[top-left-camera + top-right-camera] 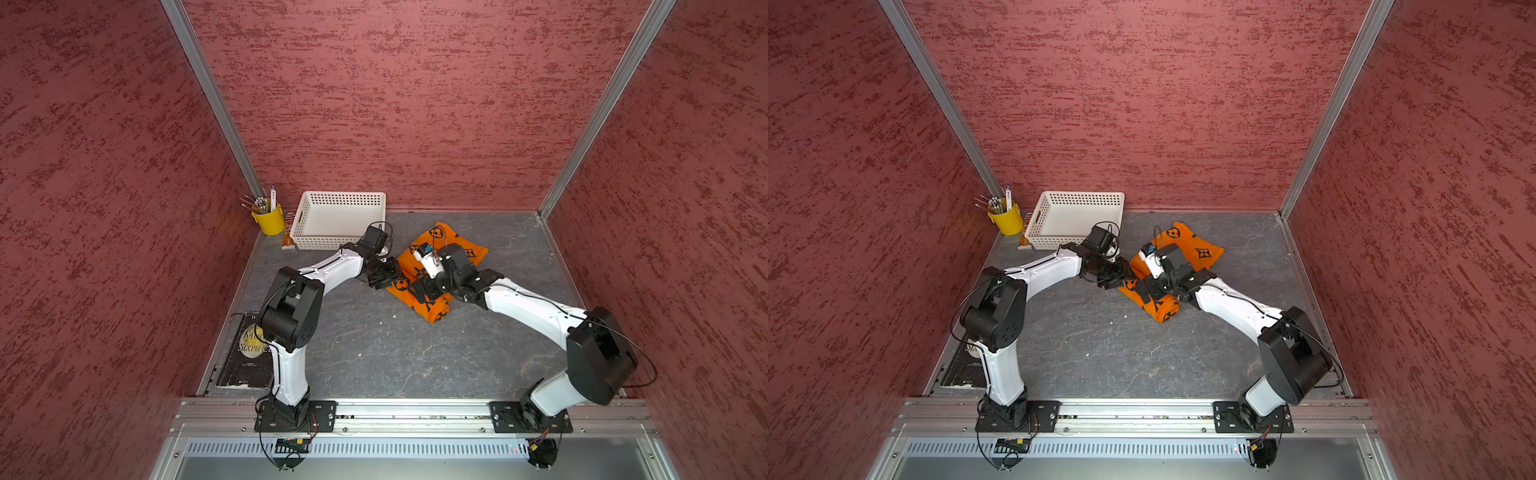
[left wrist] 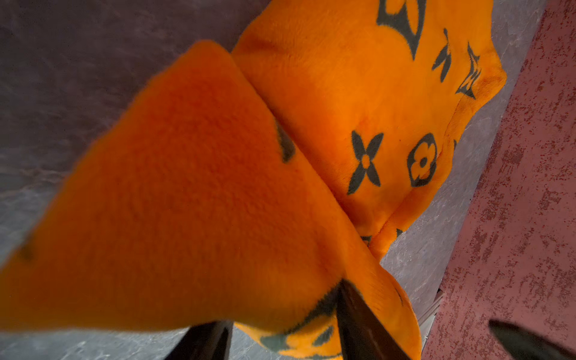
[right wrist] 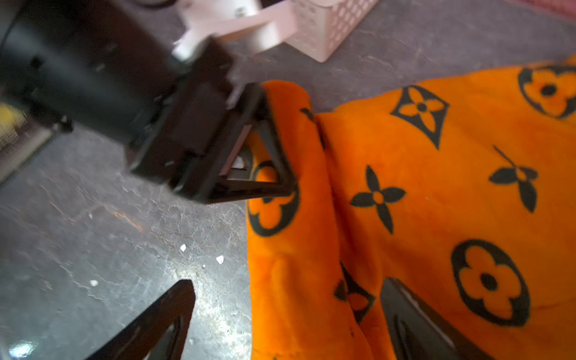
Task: Roll up the pillowcase
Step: Roll the pillowcase at the center of the board.
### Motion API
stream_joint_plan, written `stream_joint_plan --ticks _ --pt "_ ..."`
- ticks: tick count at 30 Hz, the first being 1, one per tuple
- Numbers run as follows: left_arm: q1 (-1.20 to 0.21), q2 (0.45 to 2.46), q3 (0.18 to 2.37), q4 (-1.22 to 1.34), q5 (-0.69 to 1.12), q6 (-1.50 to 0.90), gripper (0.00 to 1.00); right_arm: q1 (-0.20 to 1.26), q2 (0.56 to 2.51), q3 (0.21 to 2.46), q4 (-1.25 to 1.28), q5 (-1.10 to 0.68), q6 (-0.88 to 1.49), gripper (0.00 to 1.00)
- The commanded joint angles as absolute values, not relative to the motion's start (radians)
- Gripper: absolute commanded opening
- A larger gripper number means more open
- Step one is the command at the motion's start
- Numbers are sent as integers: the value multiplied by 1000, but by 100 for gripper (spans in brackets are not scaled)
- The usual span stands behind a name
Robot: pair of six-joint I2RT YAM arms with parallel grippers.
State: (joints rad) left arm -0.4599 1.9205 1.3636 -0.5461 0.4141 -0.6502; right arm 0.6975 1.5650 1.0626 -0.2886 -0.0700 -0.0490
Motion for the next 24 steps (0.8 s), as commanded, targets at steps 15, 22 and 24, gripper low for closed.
stream_joint_plan --ticks 15,22,24 --pt "-443 1902 1341 -525 417 -653 56 905 1821 1046 -153 514 -371 82" --pt "-432 1888 1333 -509 432 -666 56 907 1877 1039 -188 544 -346 34" --pt "-421 1870 1330 -510 437 -670 56 907 1866 1047 -213 522 -322 22"
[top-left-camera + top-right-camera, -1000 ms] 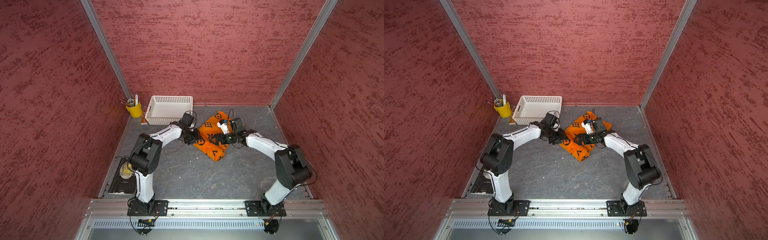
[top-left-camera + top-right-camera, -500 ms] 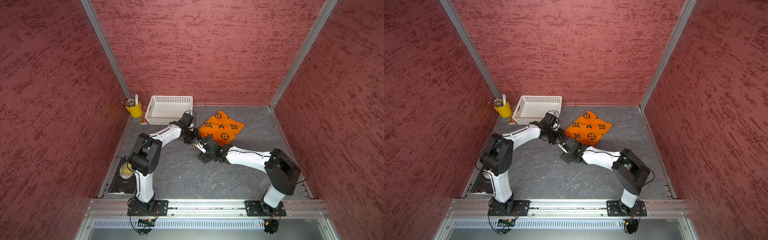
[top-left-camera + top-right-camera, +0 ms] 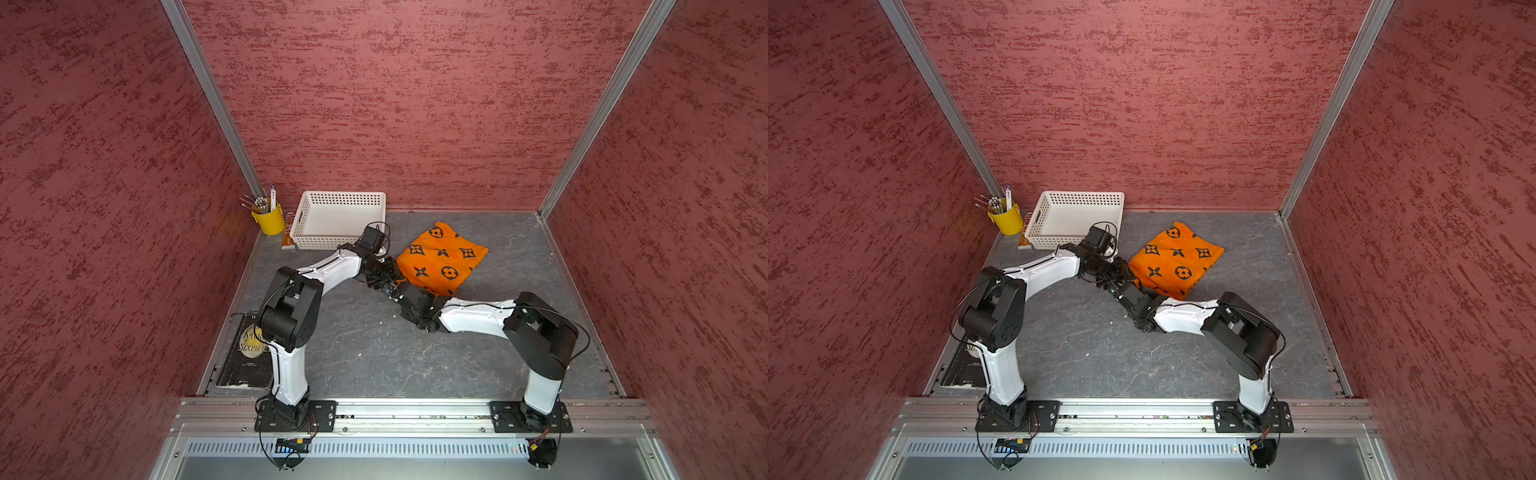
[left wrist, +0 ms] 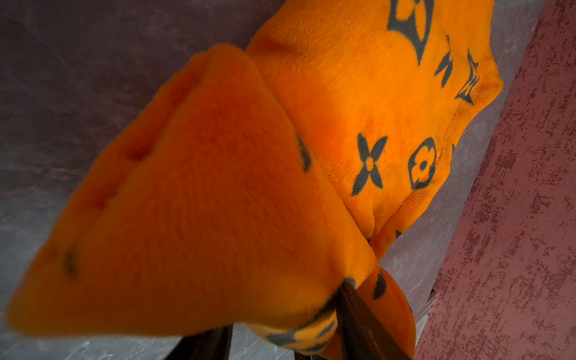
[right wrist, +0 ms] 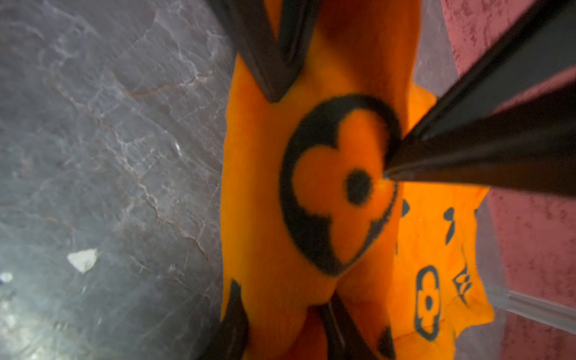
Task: Roll up the pillowcase
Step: Roll the pillowcase at the center of the board.
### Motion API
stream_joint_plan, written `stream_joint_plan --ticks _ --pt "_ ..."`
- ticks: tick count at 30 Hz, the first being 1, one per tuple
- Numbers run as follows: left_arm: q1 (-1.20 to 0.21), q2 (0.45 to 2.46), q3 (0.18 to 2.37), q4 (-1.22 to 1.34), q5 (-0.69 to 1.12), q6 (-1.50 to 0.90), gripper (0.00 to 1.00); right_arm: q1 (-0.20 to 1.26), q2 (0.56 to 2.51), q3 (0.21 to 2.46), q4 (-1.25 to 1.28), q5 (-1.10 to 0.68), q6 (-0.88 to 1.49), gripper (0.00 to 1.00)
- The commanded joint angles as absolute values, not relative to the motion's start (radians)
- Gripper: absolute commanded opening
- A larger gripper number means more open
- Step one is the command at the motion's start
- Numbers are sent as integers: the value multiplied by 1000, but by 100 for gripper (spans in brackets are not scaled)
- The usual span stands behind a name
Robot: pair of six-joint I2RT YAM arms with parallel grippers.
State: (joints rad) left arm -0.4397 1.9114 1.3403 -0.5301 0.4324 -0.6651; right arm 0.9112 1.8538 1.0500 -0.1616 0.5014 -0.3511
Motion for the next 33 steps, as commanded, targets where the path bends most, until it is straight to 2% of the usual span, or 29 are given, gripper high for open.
stream_joint_plan --ticks 1,5,10,18,22,26,29,30,33 --pt "-411 1856 1326 -512 440 -671 57 906 1859 1053 -232 503 -304 18" --pt "-350 1760 1293 -511 447 -682 61 898 1835 1089 -327 397 -210 13" --pt "-283 1655 1256 -515 448 -673 62 819 1769 1099 -382 116 -124 16" --pt "-348 1691 1267 -506 433 -663 63 564 1844 1219 -503 -279 -47 21" --pt "-409 1773 1335 -521 421 -649 62 444 1924 1291 -539 -481 -5 27" --pt "-451 1860 1411 -534 419 -640 62 364 1974 1328 -543 -606 37 33" --pt "-469 1922 1459 -537 421 -642 62 312 1990 1322 -501 -686 91 42" --pt "-471 1942 1473 -538 421 -646 62 298 1996 1319 -485 -710 111 48" --pt "-474 1992 1511 -527 432 -655 62 274 2008 1317 -453 -758 151 53"
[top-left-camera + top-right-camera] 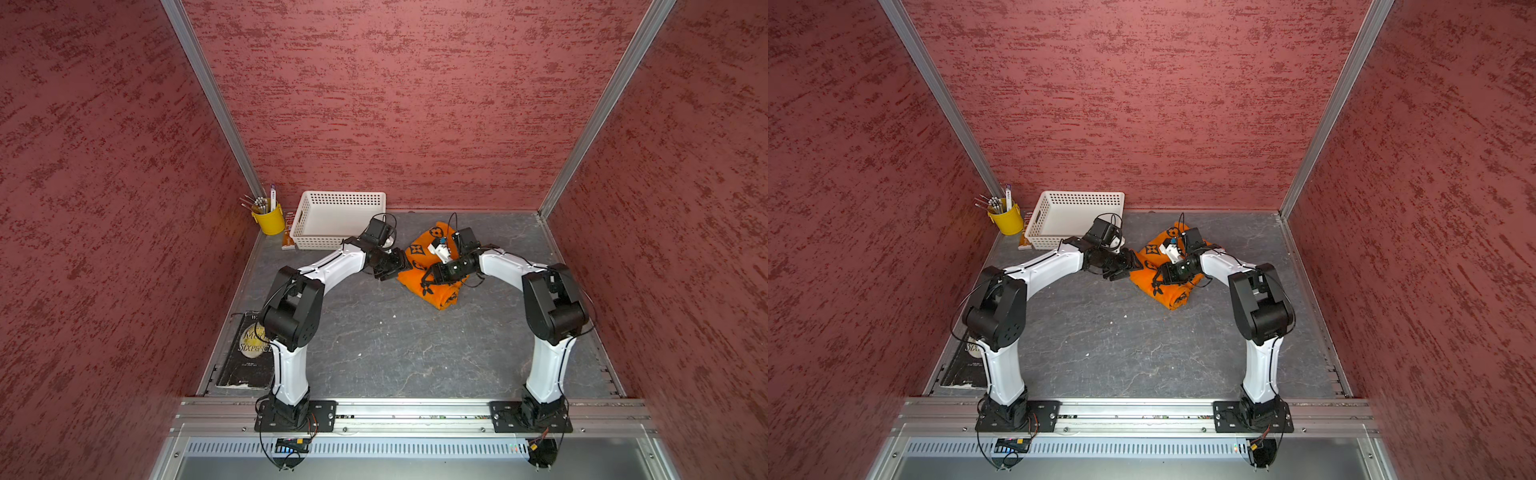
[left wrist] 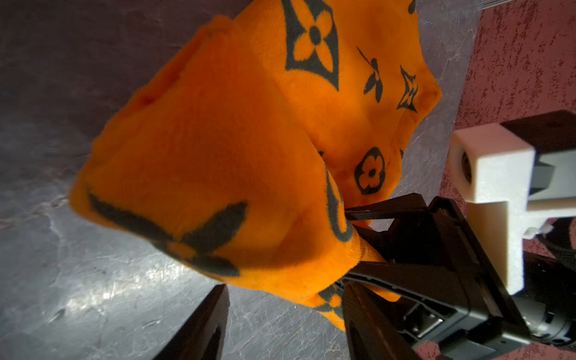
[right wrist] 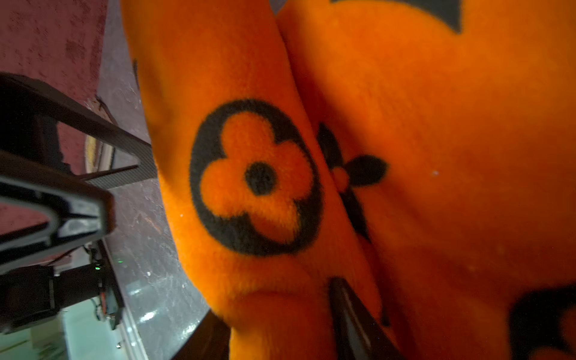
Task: Roll up the pillowcase
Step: Roll the pillowcase at the center of the board.
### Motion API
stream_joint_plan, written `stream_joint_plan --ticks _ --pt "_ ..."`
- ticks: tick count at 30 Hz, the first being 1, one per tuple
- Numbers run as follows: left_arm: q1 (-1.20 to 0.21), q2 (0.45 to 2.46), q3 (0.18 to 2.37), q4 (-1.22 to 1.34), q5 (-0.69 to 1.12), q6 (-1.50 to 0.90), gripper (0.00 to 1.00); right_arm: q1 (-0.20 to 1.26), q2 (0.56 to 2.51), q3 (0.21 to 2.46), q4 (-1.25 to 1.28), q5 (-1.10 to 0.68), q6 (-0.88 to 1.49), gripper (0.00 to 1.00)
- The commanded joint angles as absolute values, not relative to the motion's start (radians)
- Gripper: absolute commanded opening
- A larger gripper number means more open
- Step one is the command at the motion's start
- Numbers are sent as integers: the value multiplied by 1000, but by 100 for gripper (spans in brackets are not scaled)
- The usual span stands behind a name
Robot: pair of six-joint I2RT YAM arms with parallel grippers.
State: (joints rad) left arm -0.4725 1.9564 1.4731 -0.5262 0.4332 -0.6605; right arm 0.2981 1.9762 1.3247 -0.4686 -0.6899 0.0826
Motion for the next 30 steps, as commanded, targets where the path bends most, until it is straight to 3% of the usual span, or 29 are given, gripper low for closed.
stream_joint_plan --ticks 1,5,8,12,13,19,30 --pt "-476 2011 1527 -531 433 -656 62 272 2011 1320 -451 -766 156 56" --pt "-482 2069 1576 -554 437 -658 61 272 1965 1299 -406 -758 177 63" --pt "-482 2080 1582 -551 440 -660 61 279 1863 1253 -365 -648 163 71" --pt "-482 2083 1580 -549 441 -659 61 358 1699 1174 -339 -369 30 88" --pt "-480 2084 1580 -548 443 -658 61 387 1665 1147 -322 -293 -4 98" --pt "-477 2078 1575 -547 448 -657 60 584 1605 1038 -229 134 -232 98" --pt "-468 2065 1559 -543 450 -658 60 728 1787 1087 -153 413 -417 98"
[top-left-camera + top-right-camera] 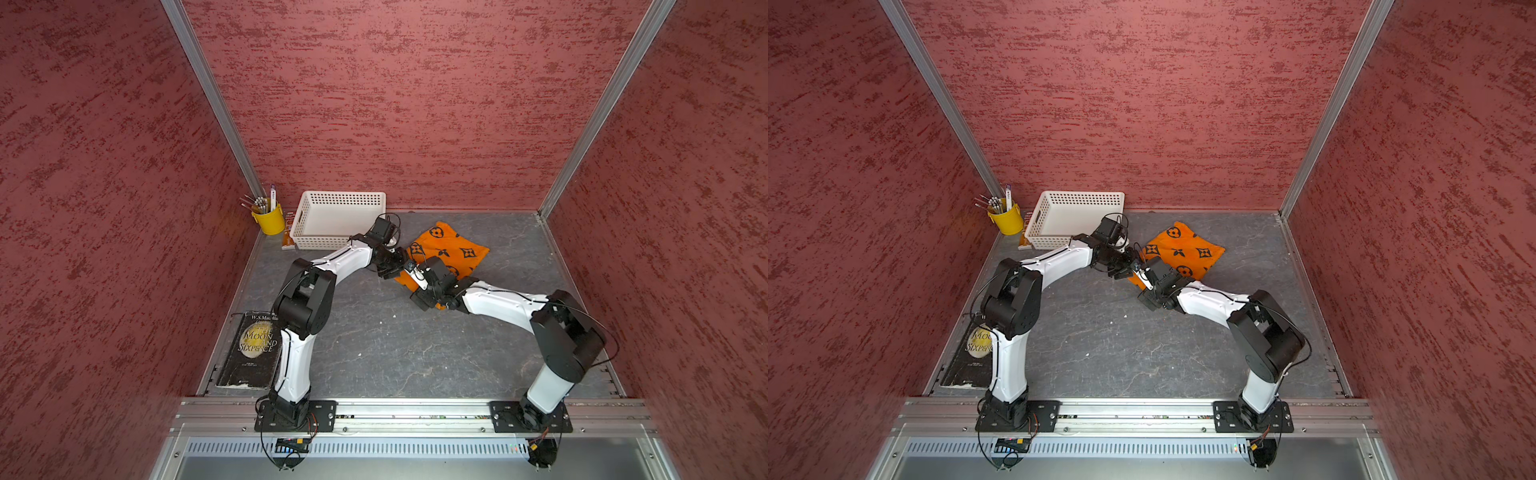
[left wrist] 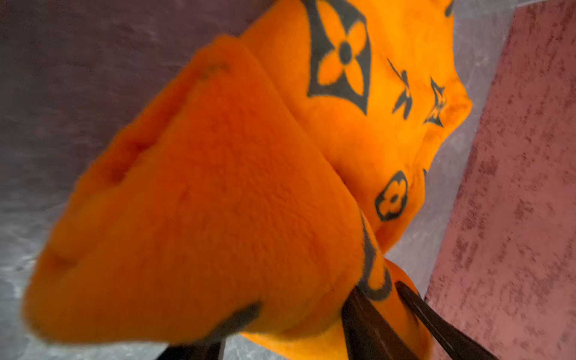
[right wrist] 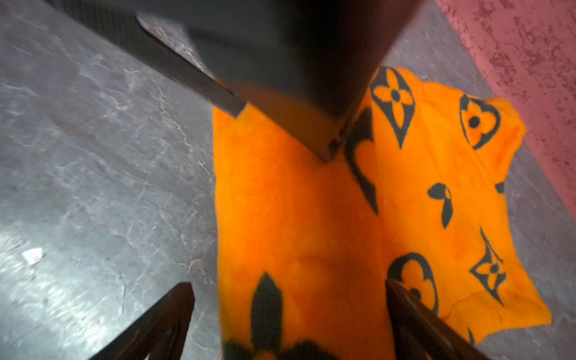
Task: Roll up the pillowcase
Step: Roll the pillowcase at the center of the board.
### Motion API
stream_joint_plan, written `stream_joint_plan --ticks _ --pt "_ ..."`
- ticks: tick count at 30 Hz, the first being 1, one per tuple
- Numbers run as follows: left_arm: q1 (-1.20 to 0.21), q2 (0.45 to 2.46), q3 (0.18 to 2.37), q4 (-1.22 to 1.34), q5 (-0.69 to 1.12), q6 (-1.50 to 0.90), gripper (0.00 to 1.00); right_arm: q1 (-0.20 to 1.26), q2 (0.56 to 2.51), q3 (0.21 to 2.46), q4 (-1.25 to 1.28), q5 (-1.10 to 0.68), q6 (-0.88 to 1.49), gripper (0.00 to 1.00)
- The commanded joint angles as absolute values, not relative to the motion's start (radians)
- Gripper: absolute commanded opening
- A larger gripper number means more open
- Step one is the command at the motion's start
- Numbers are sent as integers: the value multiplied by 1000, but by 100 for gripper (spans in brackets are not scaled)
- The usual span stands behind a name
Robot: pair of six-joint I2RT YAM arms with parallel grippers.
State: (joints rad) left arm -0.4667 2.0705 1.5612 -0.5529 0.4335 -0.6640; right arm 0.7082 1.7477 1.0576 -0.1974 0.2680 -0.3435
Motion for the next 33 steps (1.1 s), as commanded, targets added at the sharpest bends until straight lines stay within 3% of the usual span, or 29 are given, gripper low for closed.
stream_joint_plan --ticks 1,3,7,12,24,33 --pt "-468 2063 1556 -542 449 -660 60 733 1799 1088 -149 428 -428 97" --pt "-466 2059 1550 -539 449 -660 60 742 1817 1082 -142 446 -433 88" --pt "-459 2044 1538 -533 449 -664 60 747 1805 1063 -175 404 -392 53" --pt "-418 1985 1491 -514 453 -678 60 748 1773 1056 -265 287 -294 31" --pt "-160 1623 1190 -501 478 -658 63 867 1730 1105 -382 -11 -9 27" --pt "-87 1425 1066 -601 450 -576 63 901 1734 1087 -235 -280 212 27"
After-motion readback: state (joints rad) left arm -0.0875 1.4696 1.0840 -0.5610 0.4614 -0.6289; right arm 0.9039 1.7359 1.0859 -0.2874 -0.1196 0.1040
